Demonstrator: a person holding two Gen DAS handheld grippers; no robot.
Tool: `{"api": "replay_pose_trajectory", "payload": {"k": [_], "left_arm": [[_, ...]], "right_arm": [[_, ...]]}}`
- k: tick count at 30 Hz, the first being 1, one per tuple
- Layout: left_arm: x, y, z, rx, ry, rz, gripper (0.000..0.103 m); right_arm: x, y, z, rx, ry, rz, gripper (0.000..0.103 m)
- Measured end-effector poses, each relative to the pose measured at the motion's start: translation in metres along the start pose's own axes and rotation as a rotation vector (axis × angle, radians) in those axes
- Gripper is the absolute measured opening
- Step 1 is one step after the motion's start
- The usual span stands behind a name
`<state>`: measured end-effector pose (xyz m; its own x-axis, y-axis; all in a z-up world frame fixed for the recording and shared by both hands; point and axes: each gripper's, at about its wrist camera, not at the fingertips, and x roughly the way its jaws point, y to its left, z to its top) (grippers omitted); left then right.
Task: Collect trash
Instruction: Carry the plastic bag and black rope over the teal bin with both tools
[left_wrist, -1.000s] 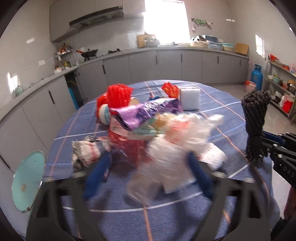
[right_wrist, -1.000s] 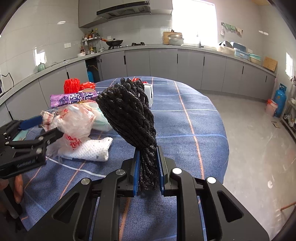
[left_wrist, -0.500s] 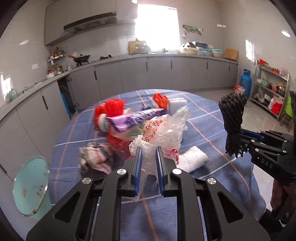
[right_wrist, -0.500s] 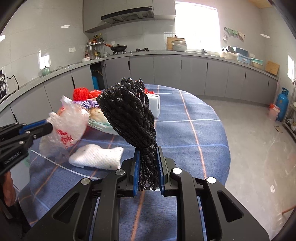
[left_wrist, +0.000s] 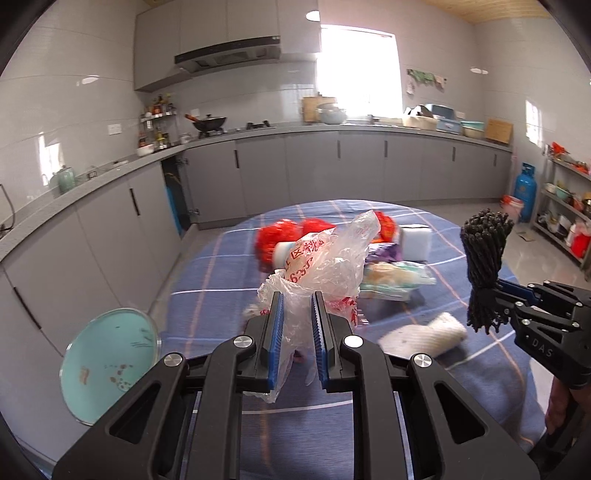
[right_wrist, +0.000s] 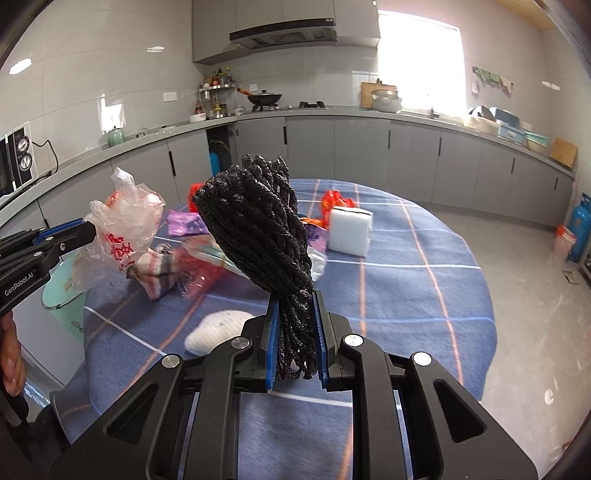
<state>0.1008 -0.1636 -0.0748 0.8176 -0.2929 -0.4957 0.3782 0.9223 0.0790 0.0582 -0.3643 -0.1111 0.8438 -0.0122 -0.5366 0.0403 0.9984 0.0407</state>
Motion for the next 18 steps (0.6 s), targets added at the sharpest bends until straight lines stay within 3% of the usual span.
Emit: {"api": "replay_pose_trajectory", "payload": {"k": [18], "left_arm": [[-0.008,0.076,-0.004,-0.046,0.001,0.166,0.016]], "right_arm": [[0.024,0.063,0.037,-0.060,-0.030,0.102,0.018]]}}
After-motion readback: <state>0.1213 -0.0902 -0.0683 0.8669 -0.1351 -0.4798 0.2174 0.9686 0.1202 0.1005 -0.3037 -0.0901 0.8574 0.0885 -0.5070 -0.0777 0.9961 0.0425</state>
